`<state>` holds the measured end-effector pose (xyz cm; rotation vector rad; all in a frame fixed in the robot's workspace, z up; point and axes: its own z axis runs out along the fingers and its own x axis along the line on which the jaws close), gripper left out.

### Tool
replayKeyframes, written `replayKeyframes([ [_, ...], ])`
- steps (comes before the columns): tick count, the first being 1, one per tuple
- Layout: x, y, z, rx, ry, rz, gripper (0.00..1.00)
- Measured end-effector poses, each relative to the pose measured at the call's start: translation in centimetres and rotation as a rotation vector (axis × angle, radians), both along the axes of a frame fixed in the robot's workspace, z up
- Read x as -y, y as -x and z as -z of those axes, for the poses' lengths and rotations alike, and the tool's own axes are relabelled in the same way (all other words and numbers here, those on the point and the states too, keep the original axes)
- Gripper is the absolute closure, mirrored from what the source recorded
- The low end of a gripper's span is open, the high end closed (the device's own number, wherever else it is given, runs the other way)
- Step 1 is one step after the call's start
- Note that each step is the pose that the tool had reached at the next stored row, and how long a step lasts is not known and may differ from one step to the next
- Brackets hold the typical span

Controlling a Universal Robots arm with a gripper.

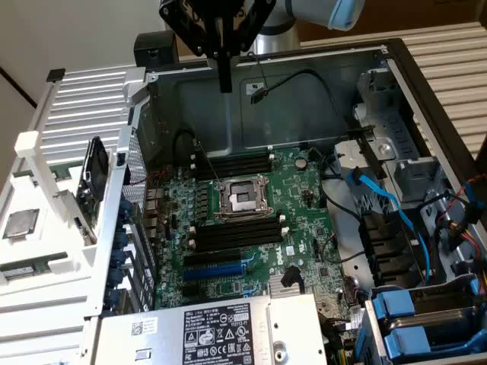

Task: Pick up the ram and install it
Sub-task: 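Reach for the ram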

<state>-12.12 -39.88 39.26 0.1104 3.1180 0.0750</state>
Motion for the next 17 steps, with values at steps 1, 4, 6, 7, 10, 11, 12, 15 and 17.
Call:
replayKeyframes([
  [1, 0.00, 0.00, 0.00, 0.0000, 0.0000, 0.000, 0.89],
  [4, 0.00, 0.00, 0.00, 0.0000, 0.0000, 0.000, 0.89],
  [6, 0.00, 0.00, 0.00, 0.0000, 0.0000, 0.000, 0.89],
  [7, 0.00, 0.00, 0.00, 0.0000, 0.0000, 0.000, 0.89],
  [10, 0.00, 0.00, 0.00, 0.0000, 0.0000, 0.000, 0.89],
  [11, 0.00, 0.00, 0.00, 0.0000, 0.0000, 0.000, 0.89],
  [12, 0.00, 0.00, 0.00, 0.0000, 0.0000, 0.000, 0.89],
  [15, 0.00, 0.18, -0.01, 0.0007, 0.0002, 0.001, 0.89],
  [17, 0.00, 0.63, -0.01, 0.0030, 0.0002, 0.001, 0.89],
])
